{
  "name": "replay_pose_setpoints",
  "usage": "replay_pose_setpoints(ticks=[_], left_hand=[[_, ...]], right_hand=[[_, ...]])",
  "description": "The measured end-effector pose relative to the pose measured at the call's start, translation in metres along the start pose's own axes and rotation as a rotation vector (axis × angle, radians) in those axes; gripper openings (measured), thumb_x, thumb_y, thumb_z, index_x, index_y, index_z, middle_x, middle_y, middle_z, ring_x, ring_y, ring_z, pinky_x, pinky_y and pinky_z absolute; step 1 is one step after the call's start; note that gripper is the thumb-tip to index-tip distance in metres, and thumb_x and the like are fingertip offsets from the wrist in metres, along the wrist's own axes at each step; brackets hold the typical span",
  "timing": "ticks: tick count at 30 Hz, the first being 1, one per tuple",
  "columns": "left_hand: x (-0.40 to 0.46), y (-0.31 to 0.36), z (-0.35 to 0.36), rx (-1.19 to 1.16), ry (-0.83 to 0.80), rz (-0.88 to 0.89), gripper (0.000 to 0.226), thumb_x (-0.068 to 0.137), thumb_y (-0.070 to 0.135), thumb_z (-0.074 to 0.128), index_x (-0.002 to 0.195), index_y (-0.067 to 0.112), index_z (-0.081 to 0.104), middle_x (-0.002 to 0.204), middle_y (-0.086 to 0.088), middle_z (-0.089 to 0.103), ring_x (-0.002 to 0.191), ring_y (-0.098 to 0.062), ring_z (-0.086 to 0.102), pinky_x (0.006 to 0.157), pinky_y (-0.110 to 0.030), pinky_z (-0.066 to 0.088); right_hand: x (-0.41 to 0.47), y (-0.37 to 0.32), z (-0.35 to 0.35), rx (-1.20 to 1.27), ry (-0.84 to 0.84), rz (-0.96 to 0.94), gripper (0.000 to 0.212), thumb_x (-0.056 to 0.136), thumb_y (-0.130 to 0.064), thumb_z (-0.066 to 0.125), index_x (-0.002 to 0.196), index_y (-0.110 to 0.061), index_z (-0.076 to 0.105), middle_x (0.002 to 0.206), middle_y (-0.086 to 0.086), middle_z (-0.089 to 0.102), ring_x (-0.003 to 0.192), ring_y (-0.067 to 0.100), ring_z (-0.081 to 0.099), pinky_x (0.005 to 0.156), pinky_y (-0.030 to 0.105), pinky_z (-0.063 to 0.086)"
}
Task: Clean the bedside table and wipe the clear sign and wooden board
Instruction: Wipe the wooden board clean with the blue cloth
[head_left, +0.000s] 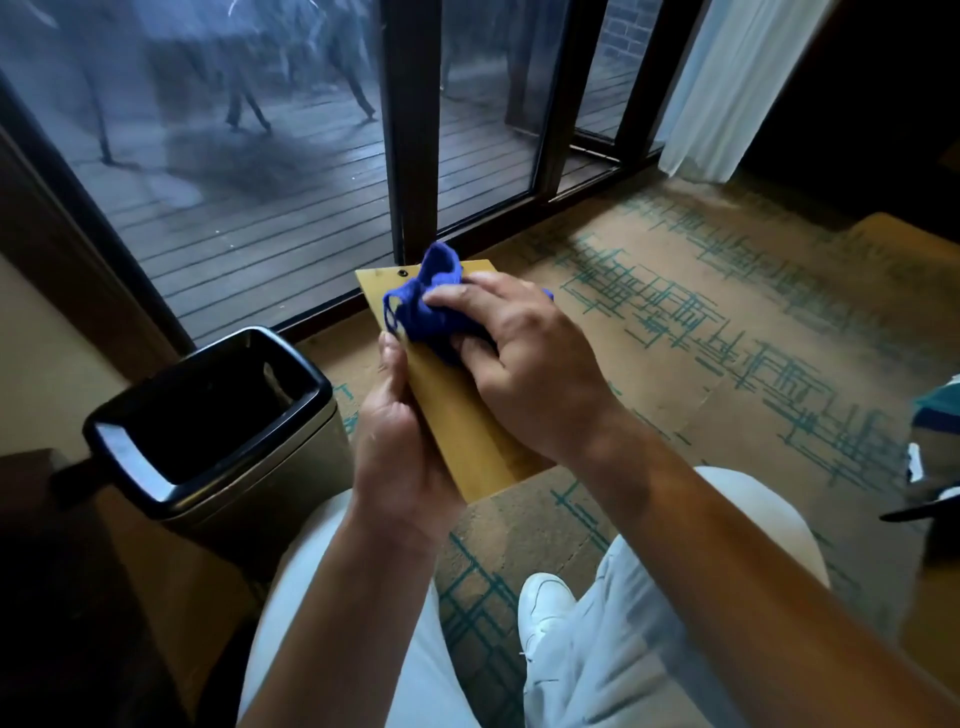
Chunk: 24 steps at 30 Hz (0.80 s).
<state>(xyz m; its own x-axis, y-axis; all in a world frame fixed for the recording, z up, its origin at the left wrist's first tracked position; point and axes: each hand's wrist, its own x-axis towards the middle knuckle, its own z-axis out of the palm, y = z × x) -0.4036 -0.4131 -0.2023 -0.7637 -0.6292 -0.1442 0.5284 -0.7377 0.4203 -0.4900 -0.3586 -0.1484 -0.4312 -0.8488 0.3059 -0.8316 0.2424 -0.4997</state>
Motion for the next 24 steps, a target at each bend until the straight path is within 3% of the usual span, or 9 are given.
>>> replay_pose_setpoints(ticks=[2, 5, 8, 13, 15, 17, 18, 21, 24], left_hand=[[0.001, 0.000, -0.004, -0.038, 0.046, -0.009, 0.061, 0.107, 0.046, 0.023, 0.123, 0.005, 0.065, 0.115, -0.016, 0.074, 0.102, -0.022, 0.073, 0.084, -0.034, 0.061], [-0.002, 0.004, -0.015, -0.056, 0.053, -0.093, 0.082, 0.103, 0.058, 0.022, 0.093, 0.001, 0.079, 0.097, -0.023, 0.075, 0.088, -0.030, 0.076, 0.070, -0.040, 0.063], [-0.008, 0.009, -0.025, -0.007, 0.104, -0.257, 0.091, 0.094, 0.073, 0.024, 0.076, 0.002, 0.078, 0.089, -0.024, 0.073, 0.079, -0.036, 0.074, 0.066, -0.044, 0.062], [-0.014, 0.007, -0.022, -0.038, 0.310, -0.163, 0.069, 0.100, 0.060, 0.035, 0.133, 0.003, 0.057, 0.121, -0.021, 0.067, 0.110, -0.036, 0.068, 0.082, -0.049, 0.056], [-0.017, 0.010, -0.021, -0.070, 0.314, -0.204, 0.076, 0.098, 0.064, 0.037, 0.146, 0.007, 0.046, 0.140, -0.017, 0.054, 0.130, -0.036, 0.055, 0.096, -0.051, 0.049], [-0.018, 0.011, -0.020, -0.059, 0.330, -0.184, 0.080, 0.097, 0.064, 0.039, 0.147, 0.002, 0.043, 0.149, -0.017, 0.047, 0.136, -0.036, 0.050, 0.108, -0.054, 0.042], [-0.017, 0.011, -0.021, -0.036, 0.340, -0.140, 0.076, 0.099, 0.061, 0.038, 0.145, 0.000, 0.045, 0.145, -0.019, 0.053, 0.131, -0.035, 0.055, 0.108, -0.052, 0.044], [-0.018, 0.011, -0.021, 0.000, 0.306, -0.047, 0.059, 0.105, 0.051, 0.030, 0.135, 0.008, 0.058, 0.124, -0.016, 0.070, 0.103, -0.029, 0.073, 0.079, -0.041, 0.061], [-0.023, 0.009, -0.025, -0.015, 0.229, -0.058, 0.058, 0.105, 0.053, 0.029, 0.134, 0.013, 0.060, 0.128, -0.017, 0.068, 0.107, -0.031, 0.071, 0.074, -0.044, 0.062]], right_hand=[[-0.018, -0.002, 0.004, -0.053, -0.040, -0.027, 0.039, 0.090, -0.021, 0.057, 0.127, -0.026, 0.066, 0.132, -0.001, 0.061, 0.119, 0.023, 0.051, 0.102, 0.043, 0.040], [-0.049, -0.003, 0.006, -0.130, -0.102, -0.081, 0.040, 0.087, -0.026, 0.057, 0.126, -0.029, 0.067, 0.129, -0.001, 0.062, 0.118, 0.024, 0.053, 0.098, 0.046, 0.043], [-0.073, 0.003, 0.006, -0.177, -0.135, -0.141, 0.038, 0.088, -0.025, 0.059, 0.125, -0.028, 0.068, 0.127, 0.001, 0.064, 0.116, 0.027, 0.056, 0.094, 0.046, 0.047], [-0.083, 0.010, -0.003, -0.235, -0.119, -0.276, 0.032, 0.089, -0.022, 0.062, 0.120, -0.023, 0.071, 0.118, 0.006, 0.067, 0.107, 0.030, 0.059, 0.085, 0.048, 0.051], [-0.084, 0.012, -0.005, -0.228, -0.111, -0.312, 0.030, 0.089, -0.023, 0.065, 0.118, -0.021, 0.072, 0.113, 0.007, 0.068, 0.102, 0.031, 0.060, 0.082, 0.046, 0.052], [-0.082, 0.014, -0.008, -0.181, -0.115, -0.332, 0.029, 0.089, -0.021, 0.066, 0.117, -0.018, 0.072, 0.110, 0.007, 0.069, 0.098, 0.030, 0.060, 0.081, 0.045, 0.052], [-0.079, 0.015, -0.009, -0.147, -0.114, -0.331, 0.029, 0.089, -0.018, 0.066, 0.117, -0.016, 0.072, 0.108, 0.007, 0.070, 0.096, 0.030, 0.061, 0.081, 0.044, 0.053], [-0.061, 0.019, -0.016, -0.054, -0.008, -0.278, 0.031, 0.087, -0.011, 0.062, 0.117, -0.011, 0.071, 0.103, 0.008, 0.072, 0.091, 0.032, 0.064, 0.081, 0.042, 0.053], [-0.039, 0.022, -0.021, 0.007, 0.104, -0.186, 0.033, 0.087, -0.012, 0.063, 0.119, -0.016, 0.069, 0.107, 0.005, 0.072, 0.097, 0.028, 0.066, 0.088, 0.038, 0.051]])
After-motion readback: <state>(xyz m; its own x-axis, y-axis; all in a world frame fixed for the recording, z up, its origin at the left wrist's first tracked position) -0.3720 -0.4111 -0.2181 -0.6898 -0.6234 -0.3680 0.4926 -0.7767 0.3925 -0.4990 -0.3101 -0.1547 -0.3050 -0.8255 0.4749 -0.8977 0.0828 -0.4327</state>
